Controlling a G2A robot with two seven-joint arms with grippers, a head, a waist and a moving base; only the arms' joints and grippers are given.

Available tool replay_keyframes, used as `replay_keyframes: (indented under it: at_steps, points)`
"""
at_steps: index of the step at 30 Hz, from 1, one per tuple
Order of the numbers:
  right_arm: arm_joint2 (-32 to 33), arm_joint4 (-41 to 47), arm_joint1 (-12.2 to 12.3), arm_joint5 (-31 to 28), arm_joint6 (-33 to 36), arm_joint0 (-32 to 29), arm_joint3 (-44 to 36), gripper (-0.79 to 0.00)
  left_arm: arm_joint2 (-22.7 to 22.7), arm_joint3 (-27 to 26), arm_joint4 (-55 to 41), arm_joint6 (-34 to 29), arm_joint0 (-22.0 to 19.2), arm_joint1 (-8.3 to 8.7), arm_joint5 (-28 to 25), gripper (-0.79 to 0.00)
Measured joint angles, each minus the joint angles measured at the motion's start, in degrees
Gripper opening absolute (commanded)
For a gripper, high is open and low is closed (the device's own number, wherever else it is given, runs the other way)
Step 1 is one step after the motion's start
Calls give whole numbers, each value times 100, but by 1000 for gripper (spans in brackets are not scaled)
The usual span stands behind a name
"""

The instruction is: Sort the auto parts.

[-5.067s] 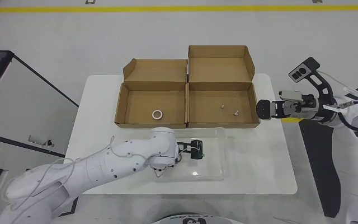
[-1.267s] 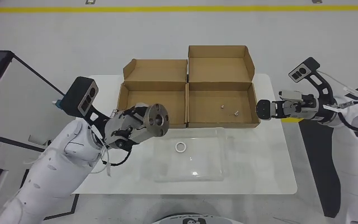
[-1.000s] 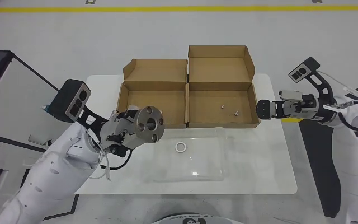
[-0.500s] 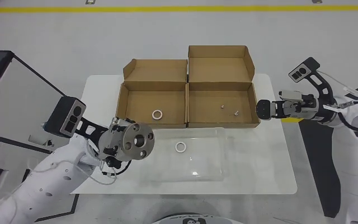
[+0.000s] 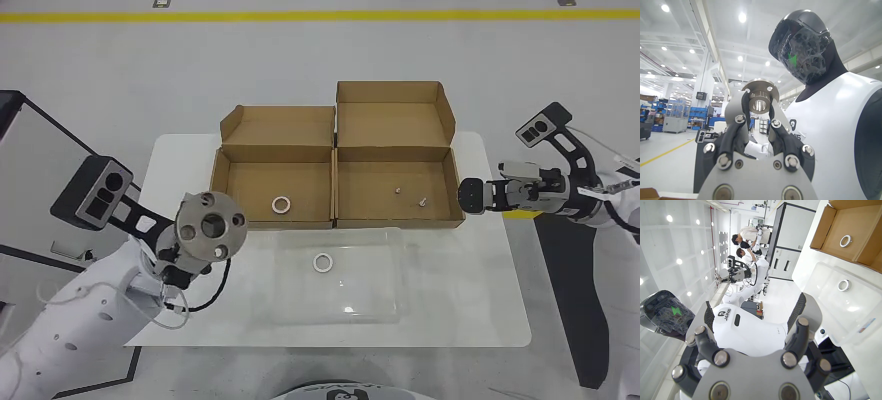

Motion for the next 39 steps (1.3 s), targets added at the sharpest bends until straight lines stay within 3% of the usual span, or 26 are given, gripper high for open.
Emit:
replay_keyframes:
  at_steps: [9,24,27,39]
  points:
    - [0,0,0,0,0,0,0,0,-103,-54,-213,0,16,-123,0,-785]
    - [0,0,0,0,0,0,0,0,-106,-95,-223,-45,25,-139,33,-785]
    - [0,0,0,0,0,0,0,0,-131,-221,-301,-284,45,-185,3,-785]
    - [0,0,0,0,0,0,0,0,-106,-431,-554,-144,116,-417,0,-785]
